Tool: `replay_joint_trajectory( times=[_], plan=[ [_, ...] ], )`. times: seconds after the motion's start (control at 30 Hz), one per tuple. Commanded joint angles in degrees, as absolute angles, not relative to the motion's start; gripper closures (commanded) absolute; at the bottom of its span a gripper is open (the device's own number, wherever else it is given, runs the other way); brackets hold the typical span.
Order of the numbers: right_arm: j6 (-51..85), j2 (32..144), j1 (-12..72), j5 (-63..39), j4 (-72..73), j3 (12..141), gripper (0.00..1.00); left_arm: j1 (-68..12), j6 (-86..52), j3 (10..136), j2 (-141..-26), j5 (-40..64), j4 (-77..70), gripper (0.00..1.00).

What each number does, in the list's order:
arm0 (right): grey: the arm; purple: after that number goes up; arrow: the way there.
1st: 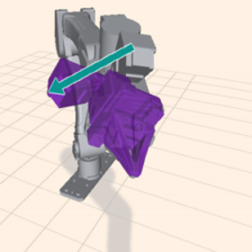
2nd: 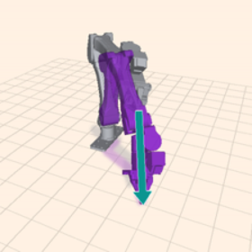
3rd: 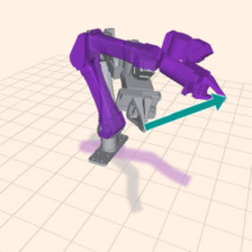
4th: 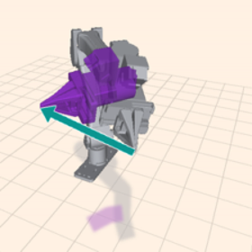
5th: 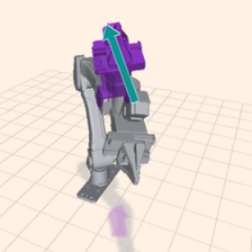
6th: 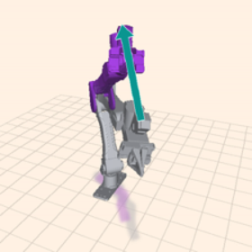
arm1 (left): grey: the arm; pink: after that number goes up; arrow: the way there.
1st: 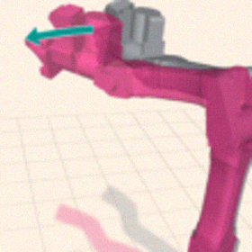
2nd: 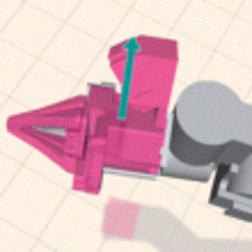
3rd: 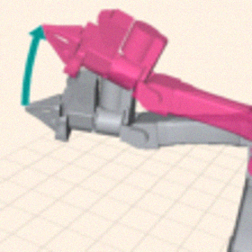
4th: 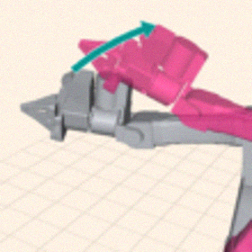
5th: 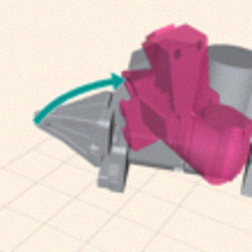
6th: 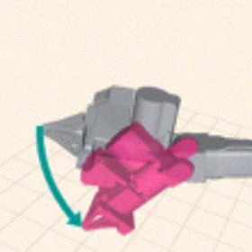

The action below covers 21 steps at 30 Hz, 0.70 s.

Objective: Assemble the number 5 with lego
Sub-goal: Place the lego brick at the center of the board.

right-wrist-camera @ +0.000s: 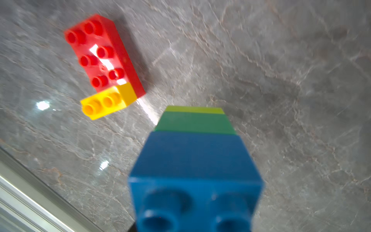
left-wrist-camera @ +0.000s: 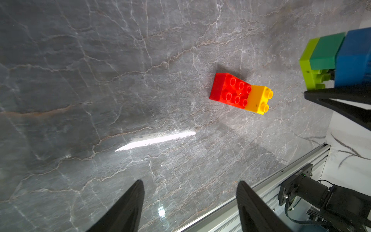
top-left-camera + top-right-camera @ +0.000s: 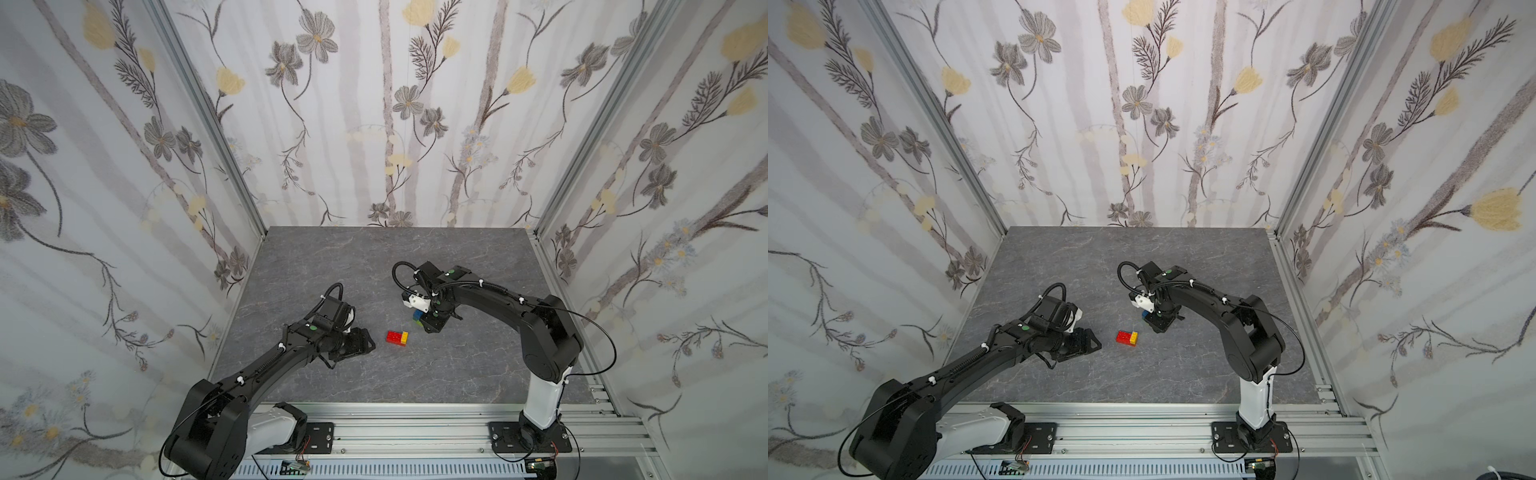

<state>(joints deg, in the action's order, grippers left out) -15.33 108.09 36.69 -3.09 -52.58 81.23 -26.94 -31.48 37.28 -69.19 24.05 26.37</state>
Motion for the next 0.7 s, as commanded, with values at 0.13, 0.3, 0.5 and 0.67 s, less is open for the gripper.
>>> replay_joint_trajectory(
  times=[0.13,0.3,0.5,0.67],
  plan=[
    [-9.5,111.3,35.4,-0.5,-50.5,78.4,0.72,-26.9,-31.2,37.9,-69.4,24.8,25.7,0.27],
    [-8.5,112.4,35.4,-0.2,-49.3,78.1,0.71,-26.8,-31.0,37.4,-68.6,24.7,26.3,0.27],
    [-7.9,112.2,35.4,0.3,-48.9,78.0,0.59,-26.8,-31.1,36.5,-67.6,24.2,26.5,0.27],
    [-7.7,111.7,35.5,1.1,-49.0,77.6,0.48,-26.9,-31.3,36.3,-67.6,24.2,26.2,0.27]
  ],
)
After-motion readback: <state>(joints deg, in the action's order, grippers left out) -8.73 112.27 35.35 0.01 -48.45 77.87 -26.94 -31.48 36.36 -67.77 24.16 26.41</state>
